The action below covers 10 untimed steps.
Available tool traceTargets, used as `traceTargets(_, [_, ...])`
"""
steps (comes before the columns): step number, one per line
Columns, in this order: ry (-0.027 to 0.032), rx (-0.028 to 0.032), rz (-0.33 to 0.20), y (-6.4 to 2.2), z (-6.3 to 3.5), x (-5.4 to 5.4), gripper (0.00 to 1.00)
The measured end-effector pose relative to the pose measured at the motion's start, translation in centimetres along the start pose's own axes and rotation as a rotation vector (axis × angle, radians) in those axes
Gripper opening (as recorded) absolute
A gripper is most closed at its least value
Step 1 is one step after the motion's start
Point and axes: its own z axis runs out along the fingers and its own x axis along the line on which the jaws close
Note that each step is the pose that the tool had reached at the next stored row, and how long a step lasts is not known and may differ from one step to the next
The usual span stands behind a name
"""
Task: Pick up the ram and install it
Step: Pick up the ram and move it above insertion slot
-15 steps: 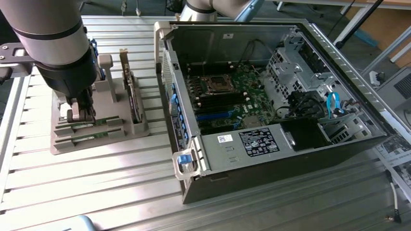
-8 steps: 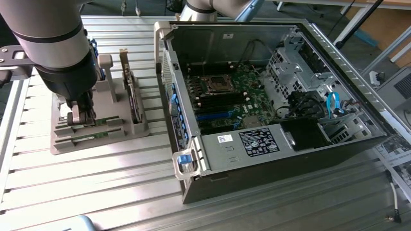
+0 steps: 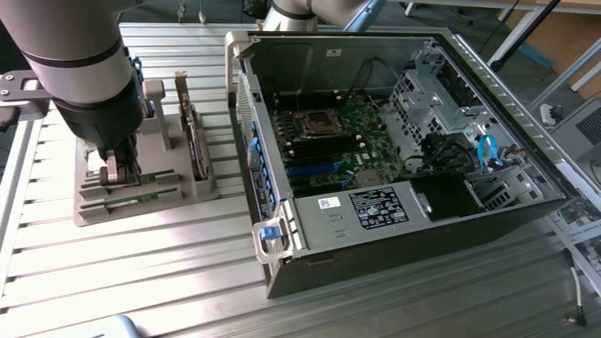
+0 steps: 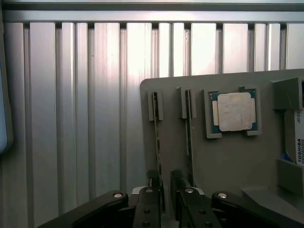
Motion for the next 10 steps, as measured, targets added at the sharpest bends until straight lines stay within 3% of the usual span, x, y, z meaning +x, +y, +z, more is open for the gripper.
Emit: traceTargets(10, [0.0000, 0.0000, 0.000, -0.02, 1.55, 0.0, 0.24])
